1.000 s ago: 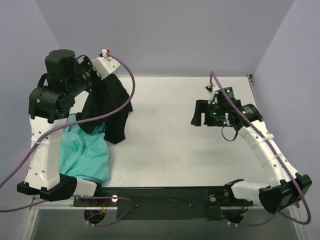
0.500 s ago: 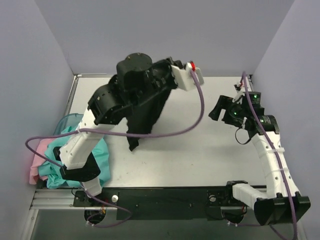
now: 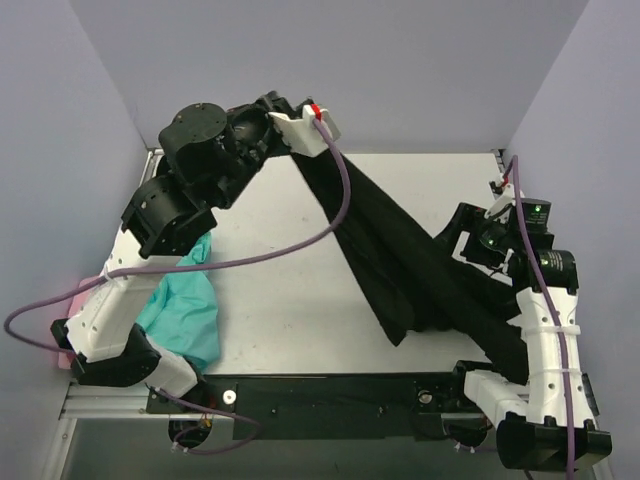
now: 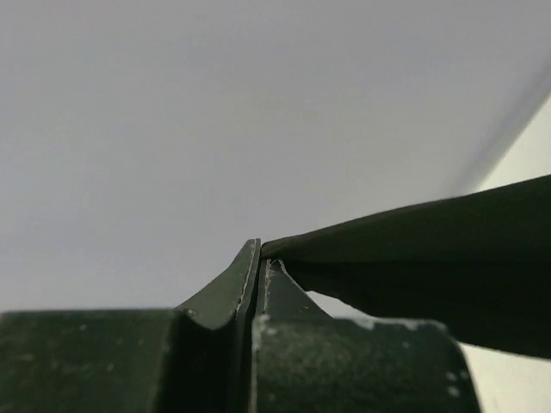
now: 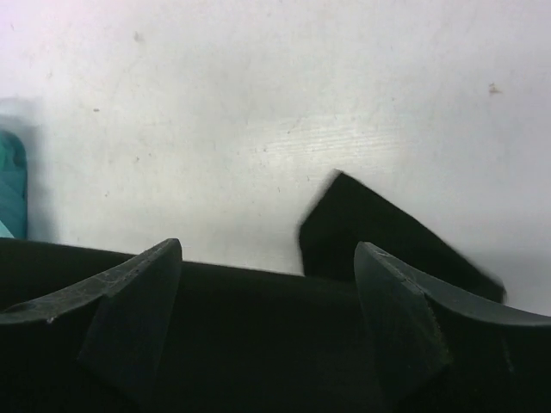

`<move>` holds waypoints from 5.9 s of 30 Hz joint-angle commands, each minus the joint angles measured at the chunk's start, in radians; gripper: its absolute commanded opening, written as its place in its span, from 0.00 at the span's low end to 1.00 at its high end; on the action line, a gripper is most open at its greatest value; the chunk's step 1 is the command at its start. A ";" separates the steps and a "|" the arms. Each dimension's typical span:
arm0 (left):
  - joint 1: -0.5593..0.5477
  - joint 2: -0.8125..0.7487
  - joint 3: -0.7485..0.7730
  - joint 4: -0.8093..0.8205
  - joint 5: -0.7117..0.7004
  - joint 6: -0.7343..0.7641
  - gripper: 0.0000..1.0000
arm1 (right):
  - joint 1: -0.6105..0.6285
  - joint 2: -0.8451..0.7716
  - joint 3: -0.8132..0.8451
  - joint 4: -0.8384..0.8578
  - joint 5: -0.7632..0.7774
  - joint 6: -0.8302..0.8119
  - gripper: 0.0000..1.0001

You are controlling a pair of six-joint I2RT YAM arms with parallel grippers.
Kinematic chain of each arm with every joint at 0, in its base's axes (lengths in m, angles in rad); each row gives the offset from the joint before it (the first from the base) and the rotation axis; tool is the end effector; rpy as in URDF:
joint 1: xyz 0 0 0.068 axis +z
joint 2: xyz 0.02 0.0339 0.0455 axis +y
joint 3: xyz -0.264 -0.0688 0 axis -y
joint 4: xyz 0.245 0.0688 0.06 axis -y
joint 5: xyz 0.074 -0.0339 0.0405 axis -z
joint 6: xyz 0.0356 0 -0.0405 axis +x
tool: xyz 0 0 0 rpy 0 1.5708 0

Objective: Fold and stack the t-shirts
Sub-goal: Flatten out the tshirt

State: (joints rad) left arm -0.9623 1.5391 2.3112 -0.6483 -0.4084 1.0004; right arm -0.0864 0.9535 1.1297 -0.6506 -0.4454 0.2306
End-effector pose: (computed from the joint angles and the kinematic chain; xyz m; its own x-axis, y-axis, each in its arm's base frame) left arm 0.1552 -0.1980 0.6044 0.4823 0.6590 -0.5771 0.2256 0.5432 0.8088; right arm 0.1929 -0.0013 0.3823 -0.5125 0.2514 -0.8210 -0.1919 0.8985 0.3949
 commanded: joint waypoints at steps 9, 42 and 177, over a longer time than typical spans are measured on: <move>0.278 -0.238 -0.936 -0.059 0.177 -0.195 0.00 | 0.250 0.094 -0.113 -0.087 0.172 -0.019 0.73; 0.404 -0.290 -1.127 -0.057 0.240 -0.278 0.00 | 0.837 0.515 -0.275 -0.067 0.469 0.174 0.22; 0.764 0.103 -0.523 0.071 0.473 -0.082 0.00 | -0.092 0.228 0.272 0.133 -0.044 0.139 0.00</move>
State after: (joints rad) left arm -0.2119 1.7775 1.9865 -0.3550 0.0105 0.8627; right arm -0.2443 1.4330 1.6829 -0.1947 -0.5346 0.5549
